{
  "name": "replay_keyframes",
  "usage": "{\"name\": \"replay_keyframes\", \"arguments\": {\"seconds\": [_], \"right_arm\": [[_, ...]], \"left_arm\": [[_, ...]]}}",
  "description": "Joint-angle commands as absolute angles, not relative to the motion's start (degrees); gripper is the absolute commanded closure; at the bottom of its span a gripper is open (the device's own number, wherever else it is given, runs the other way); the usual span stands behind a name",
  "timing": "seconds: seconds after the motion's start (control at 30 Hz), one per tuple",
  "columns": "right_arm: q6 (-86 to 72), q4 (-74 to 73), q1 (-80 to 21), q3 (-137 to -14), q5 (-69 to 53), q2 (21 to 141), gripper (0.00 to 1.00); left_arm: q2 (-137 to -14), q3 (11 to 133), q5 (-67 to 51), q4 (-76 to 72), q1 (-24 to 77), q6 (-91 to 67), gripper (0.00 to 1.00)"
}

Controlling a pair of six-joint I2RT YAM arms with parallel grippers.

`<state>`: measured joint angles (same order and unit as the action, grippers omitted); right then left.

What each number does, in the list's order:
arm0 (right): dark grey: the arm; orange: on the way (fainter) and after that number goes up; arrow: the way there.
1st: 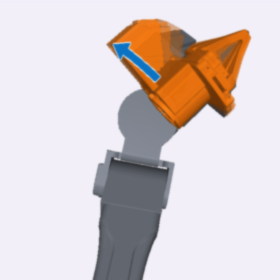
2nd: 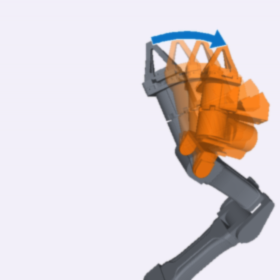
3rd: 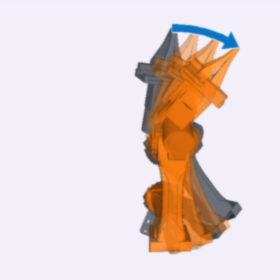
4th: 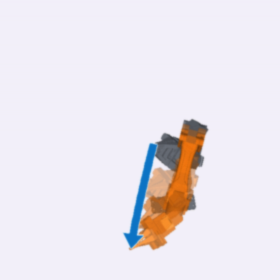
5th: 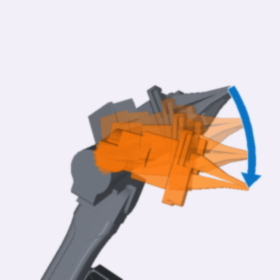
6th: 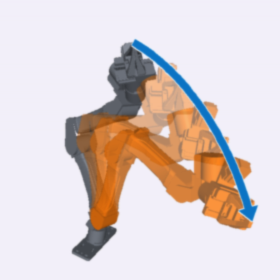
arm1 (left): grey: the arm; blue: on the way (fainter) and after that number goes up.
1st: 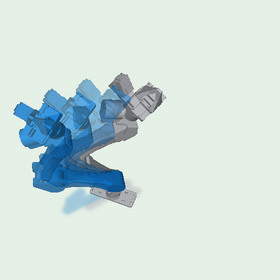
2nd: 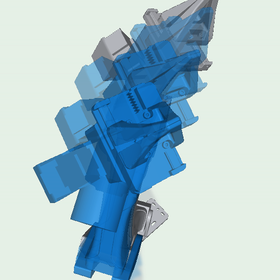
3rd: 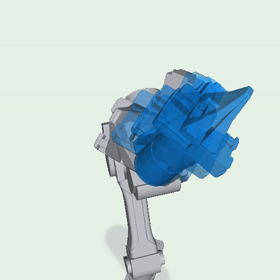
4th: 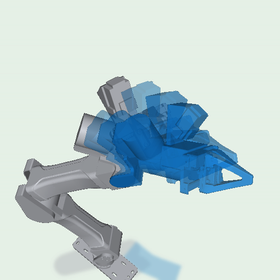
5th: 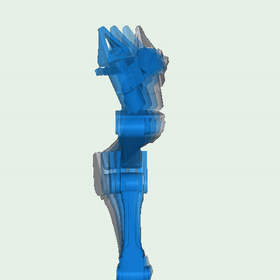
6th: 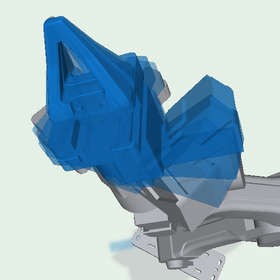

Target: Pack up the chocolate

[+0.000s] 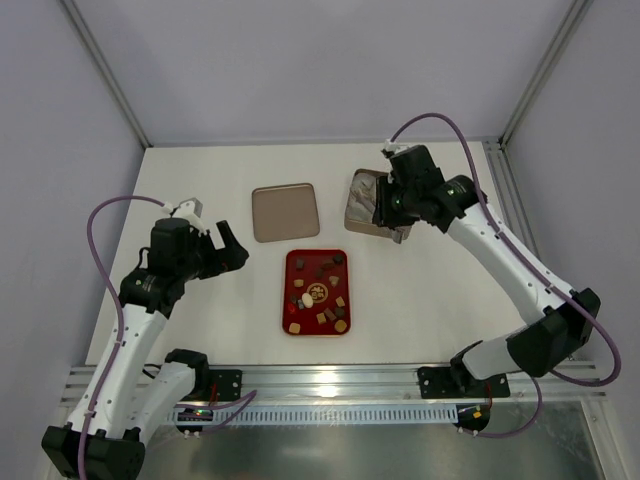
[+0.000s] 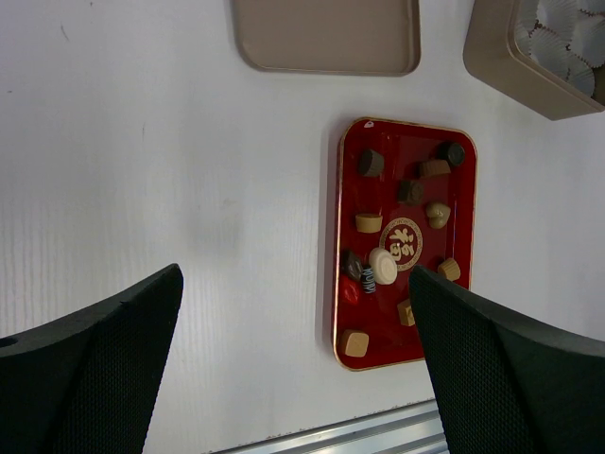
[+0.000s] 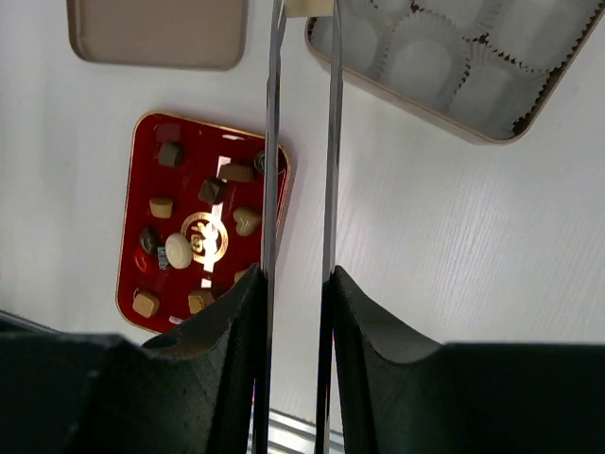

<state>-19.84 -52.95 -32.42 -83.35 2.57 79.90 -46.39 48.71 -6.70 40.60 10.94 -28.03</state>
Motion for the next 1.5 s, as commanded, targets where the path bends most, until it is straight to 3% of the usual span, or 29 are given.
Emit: {"name": "replay_keyframes", "arguments": {"seconds": [0.0,0.63,0.83,1.23,1.47], "right_arm": [[-18.02,-47.64,-29.19,-87.36,1.67,84.44,0.73],[-17.93,-45.27,-22.76,-103.18,5.89,108.10,0.74],[-18.11,-44.65,-22.41,-103.01,5.98,110.04,0.73],[-17.93,-44.21,-22.50,-102.57,6.15,109.25,0.59],[-18.11,-44.39,-22.41,-102.13,5.63,107.06,0.59]], "left_arm": [[-46.05,48.69,-7.21,39.46,11.08,-27.77,0.00],[-45.88,48.69,-6.59,39.46,11.43,-27.86,0.00],[-45.97,48.69,-6.59,39.55,11.43,-27.86,0.00],[-46.05,48.69,-6.77,39.46,11.43,-27.95,0.00],[-45.97,48.69,-6.68,39.46,11.43,-27.86,0.00]]}}
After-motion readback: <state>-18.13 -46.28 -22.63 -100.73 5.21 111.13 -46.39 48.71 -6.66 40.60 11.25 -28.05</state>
